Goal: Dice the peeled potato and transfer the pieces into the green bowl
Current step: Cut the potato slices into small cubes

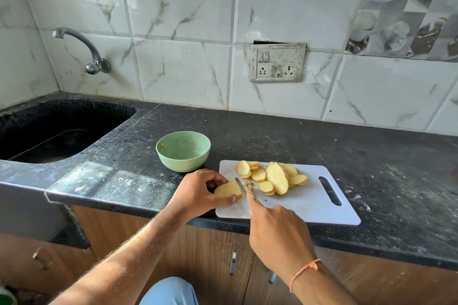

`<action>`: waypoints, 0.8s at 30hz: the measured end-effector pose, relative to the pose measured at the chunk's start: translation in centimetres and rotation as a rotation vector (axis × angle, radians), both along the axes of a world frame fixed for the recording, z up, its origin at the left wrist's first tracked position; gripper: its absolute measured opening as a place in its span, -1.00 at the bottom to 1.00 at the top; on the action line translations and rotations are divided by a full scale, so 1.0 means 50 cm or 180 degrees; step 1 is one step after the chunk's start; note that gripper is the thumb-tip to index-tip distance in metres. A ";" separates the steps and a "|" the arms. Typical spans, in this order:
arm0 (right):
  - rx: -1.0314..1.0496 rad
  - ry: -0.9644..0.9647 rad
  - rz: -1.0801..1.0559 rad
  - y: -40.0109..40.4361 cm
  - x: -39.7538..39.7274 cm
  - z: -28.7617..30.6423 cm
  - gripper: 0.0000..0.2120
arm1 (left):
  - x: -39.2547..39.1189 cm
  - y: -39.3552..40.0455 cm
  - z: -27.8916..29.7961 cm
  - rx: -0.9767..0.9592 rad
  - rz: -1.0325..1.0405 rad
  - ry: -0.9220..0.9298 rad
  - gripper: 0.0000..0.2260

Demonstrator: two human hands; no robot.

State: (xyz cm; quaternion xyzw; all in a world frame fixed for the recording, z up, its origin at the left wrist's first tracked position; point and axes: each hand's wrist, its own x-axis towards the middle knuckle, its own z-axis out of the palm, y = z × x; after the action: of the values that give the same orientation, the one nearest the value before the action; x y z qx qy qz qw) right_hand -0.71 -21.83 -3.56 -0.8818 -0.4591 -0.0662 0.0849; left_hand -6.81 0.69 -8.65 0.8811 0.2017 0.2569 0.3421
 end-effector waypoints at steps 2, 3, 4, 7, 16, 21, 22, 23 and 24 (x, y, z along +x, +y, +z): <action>-0.0073 0.0039 0.0001 0.015 -0.002 0.006 -0.43 | 0.000 0.000 0.001 -0.0006 0.0005 -0.0010 -0.65; -0.0111 0.0046 0.0018 0.023 -0.002 0.008 -0.44 | 0.001 0.000 0.001 -0.0012 0.0006 -0.0012 -0.66; -0.0134 0.0030 0.0050 0.030 -0.001 0.010 -0.44 | 0.001 0.000 0.002 -0.0016 0.0001 -0.0010 -0.67; -0.0161 0.0026 0.0130 0.055 0.009 0.012 -0.45 | 0.002 0.002 0.005 -0.0012 -0.0018 0.0013 -0.67; -0.0256 0.0038 0.0240 0.043 0.013 0.002 -0.43 | -0.002 0.001 0.002 0.0000 0.0032 -0.0003 -0.64; -0.0353 0.0141 0.0261 -0.010 -0.009 -0.006 -0.41 | -0.002 0.001 0.000 0.0019 0.0017 -0.0019 -0.61; -0.0359 0.0163 0.0275 -0.020 -0.013 -0.007 -0.40 | -0.002 0.001 0.000 0.0028 0.0024 -0.0019 -0.60; -0.0368 0.0171 0.0292 -0.030 -0.015 -0.007 -0.40 | -0.002 0.000 0.001 0.0028 0.0028 -0.0013 -0.60; -0.0378 0.0168 0.0302 -0.038 -0.018 -0.008 -0.39 | -0.001 0.001 0.001 0.0013 0.0032 0.0003 -0.59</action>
State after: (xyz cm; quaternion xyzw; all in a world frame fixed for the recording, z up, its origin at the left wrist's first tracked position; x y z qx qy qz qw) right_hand -1.59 -23.72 -3.95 -0.8640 -0.5012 -0.0115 0.0476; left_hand -6.88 0.74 -8.62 0.8808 0.2059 0.2586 0.3389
